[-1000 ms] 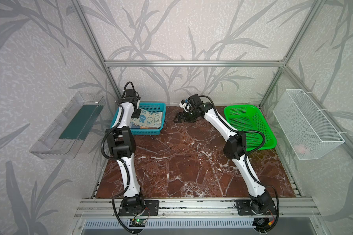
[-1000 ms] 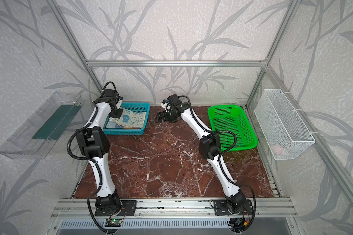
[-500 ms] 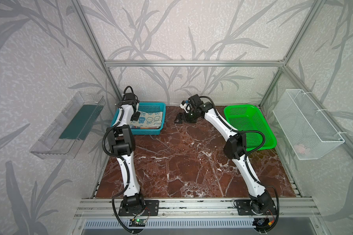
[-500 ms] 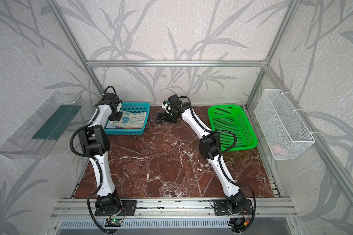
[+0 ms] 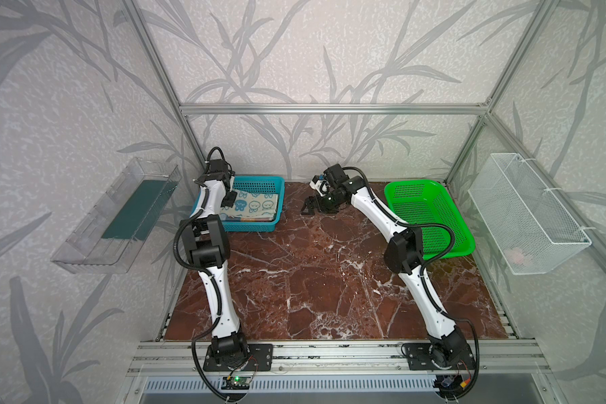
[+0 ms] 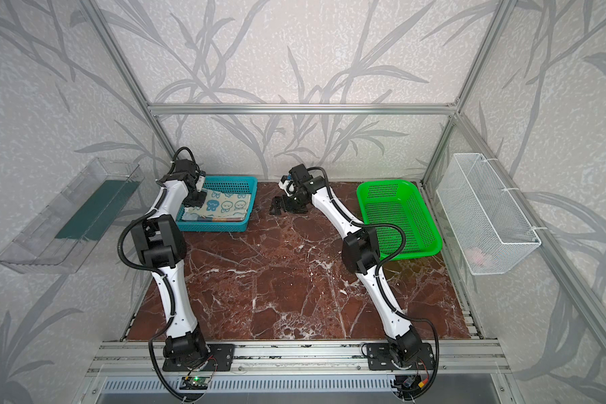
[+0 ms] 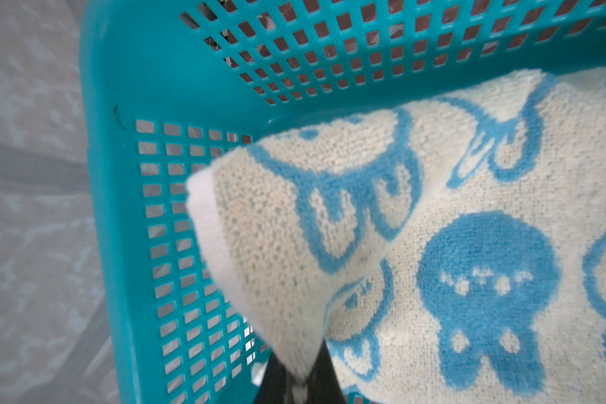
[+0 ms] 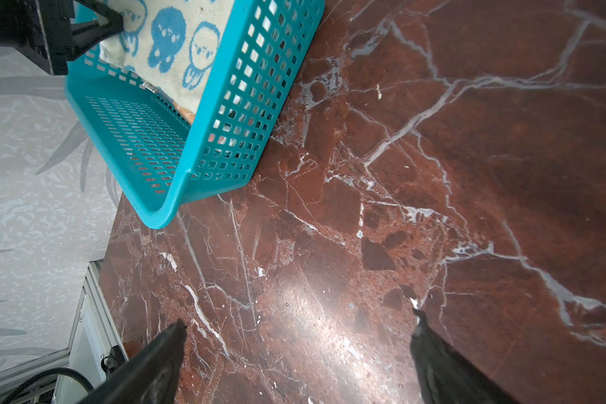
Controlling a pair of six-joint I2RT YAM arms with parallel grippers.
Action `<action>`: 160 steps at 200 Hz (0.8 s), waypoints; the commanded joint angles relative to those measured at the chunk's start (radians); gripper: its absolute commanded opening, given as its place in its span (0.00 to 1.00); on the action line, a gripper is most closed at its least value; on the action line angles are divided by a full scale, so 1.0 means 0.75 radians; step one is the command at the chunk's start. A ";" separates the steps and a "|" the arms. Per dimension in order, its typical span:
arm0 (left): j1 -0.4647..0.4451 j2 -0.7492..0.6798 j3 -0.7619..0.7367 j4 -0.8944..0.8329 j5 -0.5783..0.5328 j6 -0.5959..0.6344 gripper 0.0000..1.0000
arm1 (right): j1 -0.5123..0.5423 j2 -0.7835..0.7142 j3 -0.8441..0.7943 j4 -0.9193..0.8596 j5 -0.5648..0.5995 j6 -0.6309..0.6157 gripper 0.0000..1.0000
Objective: Fold and stack the towels
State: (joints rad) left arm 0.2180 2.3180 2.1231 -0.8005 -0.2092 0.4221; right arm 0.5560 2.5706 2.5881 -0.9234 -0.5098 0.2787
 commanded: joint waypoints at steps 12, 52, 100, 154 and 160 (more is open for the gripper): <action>0.005 0.046 0.070 0.003 -0.107 -0.033 0.47 | -0.022 -0.113 0.000 -0.094 0.108 -0.081 0.99; -0.018 -0.059 0.062 0.000 -0.075 -0.109 0.99 | -0.081 -0.255 0.000 -0.244 0.335 -0.137 0.99; -0.180 -0.259 -0.006 0.018 0.009 -0.136 0.99 | -0.218 -0.492 -0.225 -0.442 0.768 -0.162 0.99; -0.597 -0.556 -0.337 0.288 -0.013 -0.093 0.99 | -0.418 -0.933 -1.058 -0.155 0.878 -0.098 0.97; -0.647 -0.577 -0.365 0.311 -0.026 -0.092 0.99 | -0.432 -0.961 -1.124 -0.133 0.867 -0.095 0.95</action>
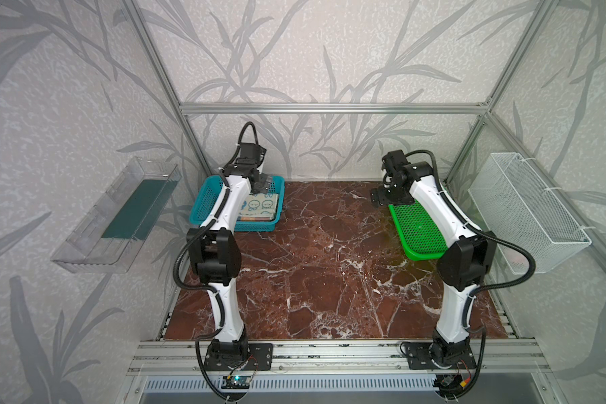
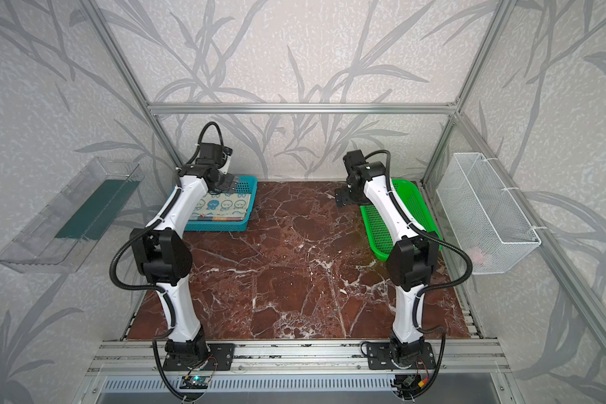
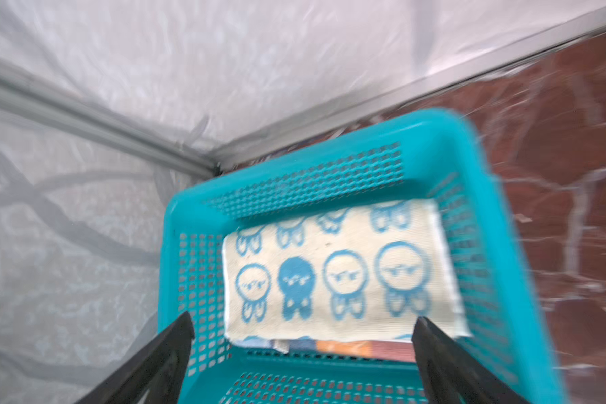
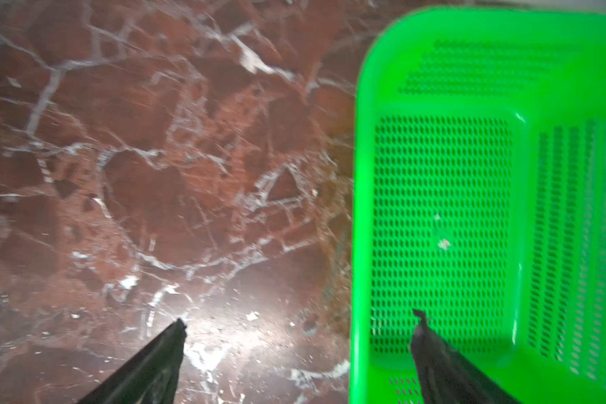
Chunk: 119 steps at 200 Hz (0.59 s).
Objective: Fold and stack the towels
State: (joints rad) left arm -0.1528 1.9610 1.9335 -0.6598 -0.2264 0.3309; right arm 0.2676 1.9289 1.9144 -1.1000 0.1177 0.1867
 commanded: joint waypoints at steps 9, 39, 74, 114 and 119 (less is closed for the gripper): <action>-0.221 -0.127 -0.135 0.139 -0.004 0.027 0.99 | -0.065 -0.136 -0.319 0.135 0.013 0.027 0.90; -0.398 -0.171 -0.175 0.135 0.024 -0.031 0.99 | -0.087 -0.130 -0.492 0.174 -0.048 0.022 0.77; -0.527 -0.228 -0.290 0.180 0.119 -0.143 0.99 | -0.089 -0.059 -0.550 0.218 -0.024 0.048 0.59; -0.597 -0.301 -0.428 0.218 0.140 -0.231 0.99 | -0.057 -0.007 -0.530 0.261 -0.123 0.069 0.24; -0.597 -0.320 -0.465 0.232 0.137 -0.240 0.99 | -0.041 0.001 -0.515 0.257 -0.124 0.072 0.21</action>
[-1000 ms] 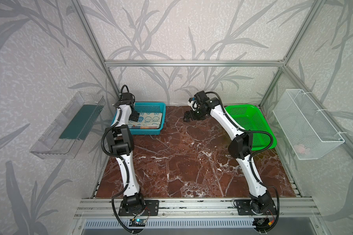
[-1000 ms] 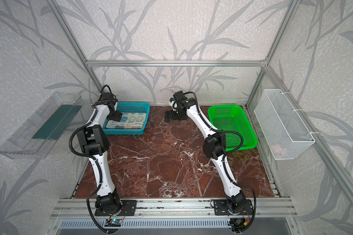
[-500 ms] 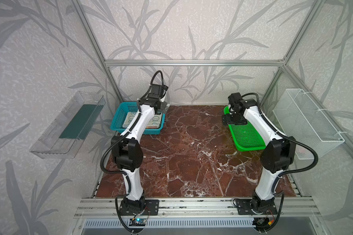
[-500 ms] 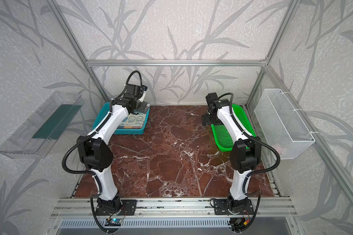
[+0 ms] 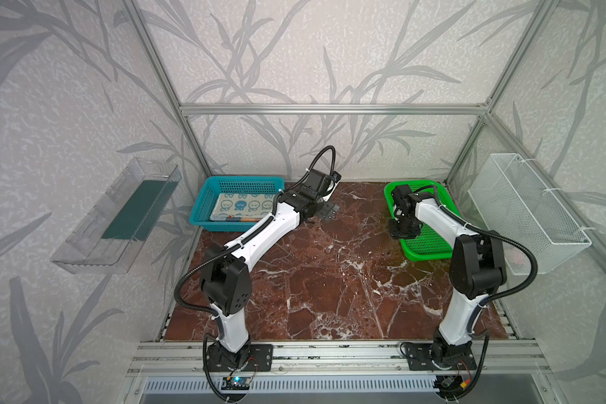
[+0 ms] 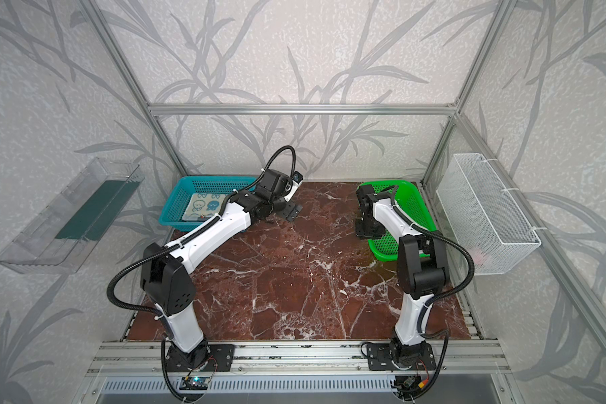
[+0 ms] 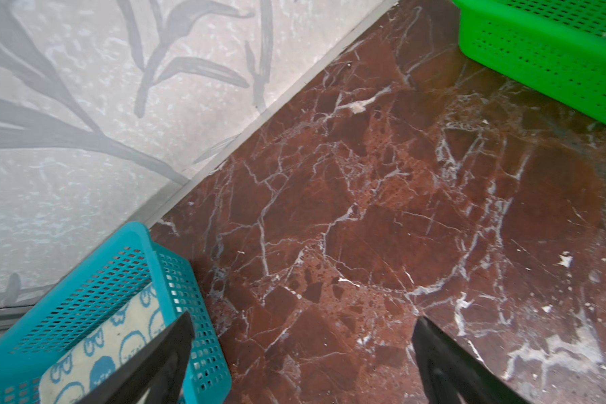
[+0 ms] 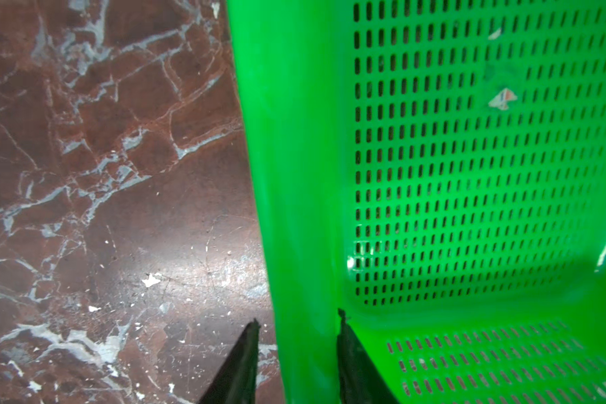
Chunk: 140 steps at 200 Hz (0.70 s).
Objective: Fold and stack the towels
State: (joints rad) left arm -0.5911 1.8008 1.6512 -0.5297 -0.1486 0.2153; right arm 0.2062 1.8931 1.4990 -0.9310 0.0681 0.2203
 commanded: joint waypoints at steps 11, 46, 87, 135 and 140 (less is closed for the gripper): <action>-0.012 -0.146 -0.145 0.086 0.016 -0.097 0.99 | 0.083 0.064 0.076 0.019 -0.055 0.036 0.17; -0.010 -0.266 -0.303 0.133 -0.081 -0.102 0.99 | 0.238 0.144 0.235 -0.030 -0.086 0.142 0.10; 0.020 -0.402 -0.486 0.157 -0.128 -0.122 0.99 | 0.414 0.277 0.419 0.020 -0.206 0.403 0.10; 0.120 -0.604 -0.697 0.185 -0.111 -0.202 0.99 | 0.594 0.542 0.789 -0.024 -0.295 0.590 0.20; 0.139 -0.621 -0.714 0.185 -0.098 -0.213 0.99 | 0.605 0.572 0.844 -0.051 -0.297 0.588 0.24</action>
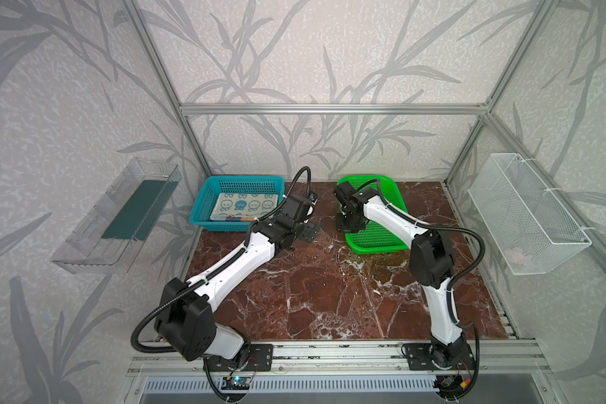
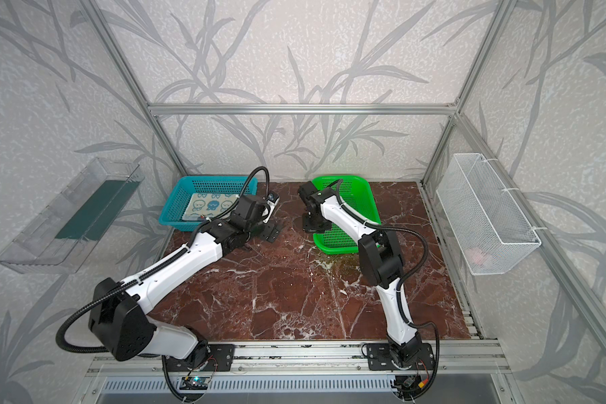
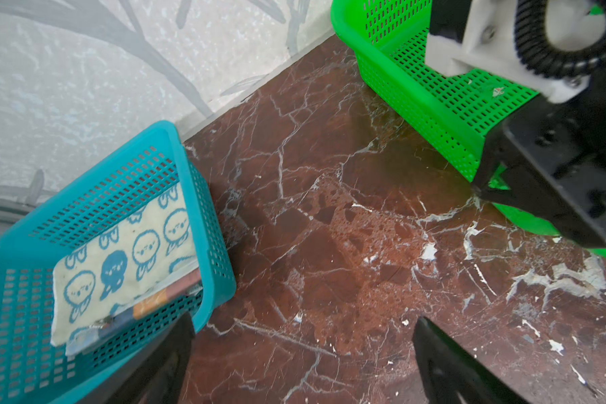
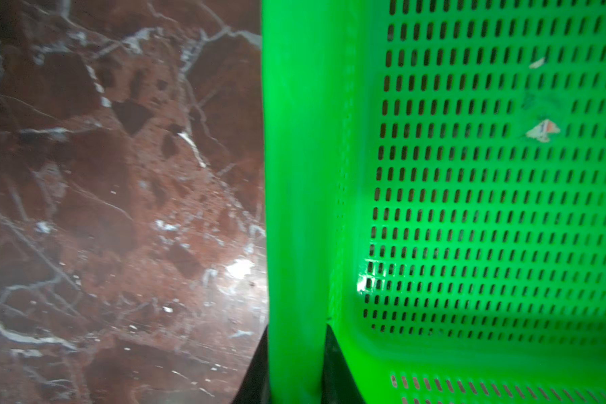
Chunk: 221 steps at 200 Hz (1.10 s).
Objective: Fold and stack the towels
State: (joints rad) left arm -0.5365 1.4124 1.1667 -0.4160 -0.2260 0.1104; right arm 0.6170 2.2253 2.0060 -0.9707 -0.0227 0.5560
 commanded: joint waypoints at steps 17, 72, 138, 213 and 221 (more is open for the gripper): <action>0.130 -0.162 -0.134 0.045 0.033 -0.100 0.99 | 0.084 0.204 0.332 -0.092 -0.147 0.116 0.45; 0.271 -0.325 -0.342 0.182 0.020 -0.189 0.99 | 0.055 0.103 0.552 -0.255 0.011 -0.074 0.99; 0.463 -0.504 -0.717 0.527 -0.133 -0.292 0.99 | -0.305 -0.644 -0.420 0.127 0.302 -0.257 0.99; 0.756 -0.120 -1.008 1.299 -0.086 -0.346 0.99 | -0.479 -1.209 -1.762 1.489 0.622 -0.595 0.99; 0.767 -0.064 -1.015 1.408 -0.075 -0.335 0.99 | -0.479 -1.179 -1.802 1.547 0.671 -0.599 0.99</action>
State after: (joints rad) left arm -0.0021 1.2709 0.4526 0.3298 -0.3119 -0.1139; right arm 0.2588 1.3407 0.7372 -0.1997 0.3298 0.2150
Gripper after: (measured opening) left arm 0.992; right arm 0.991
